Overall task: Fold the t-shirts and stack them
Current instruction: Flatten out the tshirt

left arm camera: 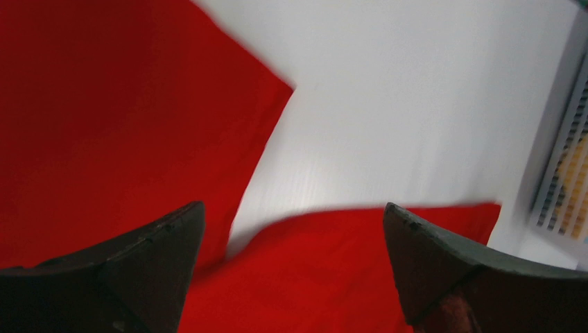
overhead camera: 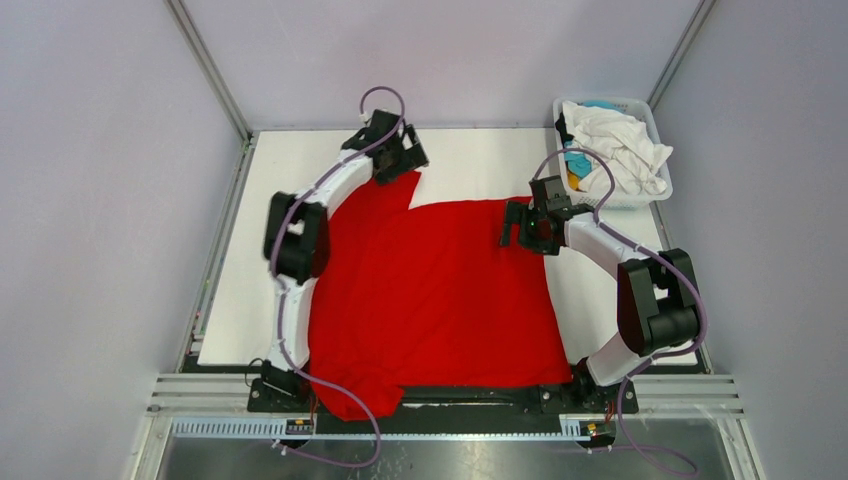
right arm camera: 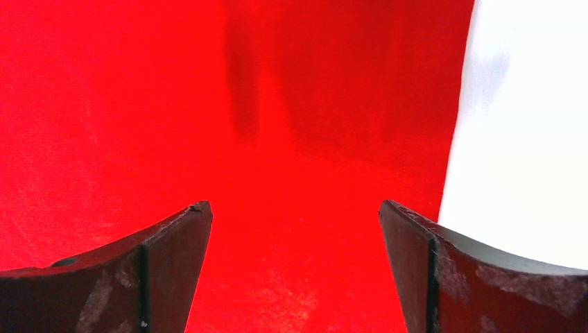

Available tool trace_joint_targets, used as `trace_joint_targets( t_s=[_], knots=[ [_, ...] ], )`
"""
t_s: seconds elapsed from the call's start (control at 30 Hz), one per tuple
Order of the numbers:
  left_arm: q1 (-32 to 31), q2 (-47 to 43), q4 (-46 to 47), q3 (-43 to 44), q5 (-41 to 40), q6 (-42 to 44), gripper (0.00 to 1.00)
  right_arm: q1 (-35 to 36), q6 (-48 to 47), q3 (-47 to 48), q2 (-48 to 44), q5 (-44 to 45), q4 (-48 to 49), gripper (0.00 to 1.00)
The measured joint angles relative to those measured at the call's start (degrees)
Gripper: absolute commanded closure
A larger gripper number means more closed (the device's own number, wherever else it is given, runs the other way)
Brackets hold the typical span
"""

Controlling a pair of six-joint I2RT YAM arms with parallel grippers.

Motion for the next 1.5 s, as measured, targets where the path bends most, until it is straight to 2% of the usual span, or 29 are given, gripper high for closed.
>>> trace_joint_targets(
  t_s=[0.17, 0.23, 0.4, 0.5, 0.73, 1.03, 1.5],
  knots=[
    [0.5, -24.1, 1.4, -24.3, -1.4, 1.2, 0.01, 1.3, 1.2, -0.9, -0.8, 0.1, -0.1, 0.01],
    [0.4, -29.3, 1.7, -31.6, -1.3, 1.2, 0.01, 2.9, 2.0, -1.0, -1.0, 0.2, -0.6, 0.01],
    [-0.1, -28.0, 1.4, -43.7, 0.2, -0.2, 0.01, 8.7, 4.3, -1.1, -1.0, 0.5, -1.7, 0.01],
    [-0.3, -23.9, 0.8, -45.2, 1.7, -0.9, 0.01, 10.3, 6.1, -1.1, -0.6, 0.3, -2.3, 0.01],
    [-0.3, -16.4, 0.1, -35.9, 1.9, -1.4, 0.01, 10.0, 8.2, 2.1, 6.8, 2.1, -5.9, 0.0],
    [2.1, -4.0, -5.2, -18.0, 2.2, -1.6, 0.01, 4.0, 10.0, 17.6, 18.6, 0.3, -10.2, 0.01],
    [5.8, 17.4, -10.3, 16.4, 7.2, -3.2, 0.01, -2.9, 9.4, 46.6, 37.3, -3.8, -18.8, 0.0]
  ],
)
